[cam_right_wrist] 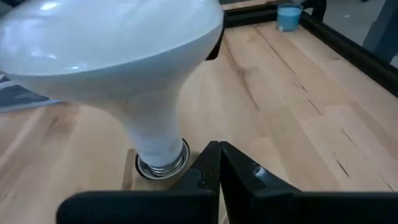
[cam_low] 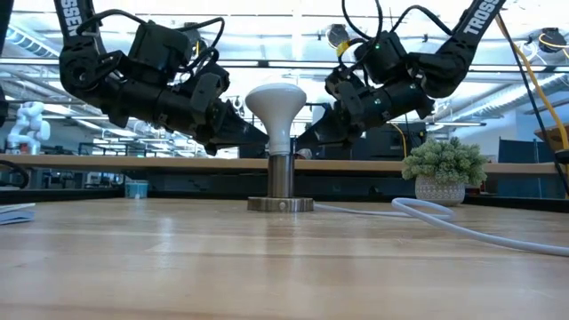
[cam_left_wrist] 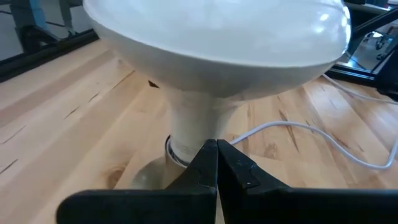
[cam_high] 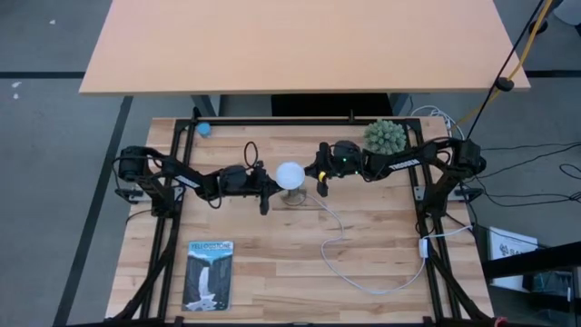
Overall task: Screw lightbulb
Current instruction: Insert the lightbulb into the lamp
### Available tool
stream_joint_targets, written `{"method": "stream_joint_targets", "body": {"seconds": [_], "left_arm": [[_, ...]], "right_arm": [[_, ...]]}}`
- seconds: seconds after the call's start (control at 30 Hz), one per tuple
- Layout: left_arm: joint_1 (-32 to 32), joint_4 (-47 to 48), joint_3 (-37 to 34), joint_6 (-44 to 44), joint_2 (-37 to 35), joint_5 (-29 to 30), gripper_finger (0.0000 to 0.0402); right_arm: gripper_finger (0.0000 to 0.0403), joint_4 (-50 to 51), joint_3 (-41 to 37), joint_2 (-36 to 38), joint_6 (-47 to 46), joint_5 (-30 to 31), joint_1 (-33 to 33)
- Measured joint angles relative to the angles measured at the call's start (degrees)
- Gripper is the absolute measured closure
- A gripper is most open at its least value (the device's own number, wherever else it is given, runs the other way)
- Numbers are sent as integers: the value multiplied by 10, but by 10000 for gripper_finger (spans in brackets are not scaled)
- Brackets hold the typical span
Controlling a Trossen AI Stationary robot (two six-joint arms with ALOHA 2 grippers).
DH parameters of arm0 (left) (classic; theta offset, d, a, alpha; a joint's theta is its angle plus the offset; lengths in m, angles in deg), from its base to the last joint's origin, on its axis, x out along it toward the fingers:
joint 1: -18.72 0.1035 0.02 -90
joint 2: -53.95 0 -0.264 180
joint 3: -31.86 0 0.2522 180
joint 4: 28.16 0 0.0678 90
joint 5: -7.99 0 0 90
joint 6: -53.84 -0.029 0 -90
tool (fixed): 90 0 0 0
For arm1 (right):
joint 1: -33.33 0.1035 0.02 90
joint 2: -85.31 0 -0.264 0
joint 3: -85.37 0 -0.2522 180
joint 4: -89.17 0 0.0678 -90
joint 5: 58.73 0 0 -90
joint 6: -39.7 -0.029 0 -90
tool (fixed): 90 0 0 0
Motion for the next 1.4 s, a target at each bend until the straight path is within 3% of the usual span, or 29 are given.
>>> {"method": "stream_joint_targets", "body": {"seconds": [0.13,0.33,0.53,0.77,1.4], "left_arm": [[3,0,0,-1,0,-2,402],[3,-4,0,-1,0,-5,402],[3,-10,0,-12,0,-36,402],[7,-18,0,-14,0,-44,402],[22,-28,0,-14,0,-56,402]], "right_arm": [[403,25,24,-21,-3,-16,-17],[403,24,66,-78,-27,-118,-52],[403,20,65,-73,-25,-136,-52],[403,55,65,-39,-19,-135,-37],[403,81,65,-39,-24,-116,-14]]}}
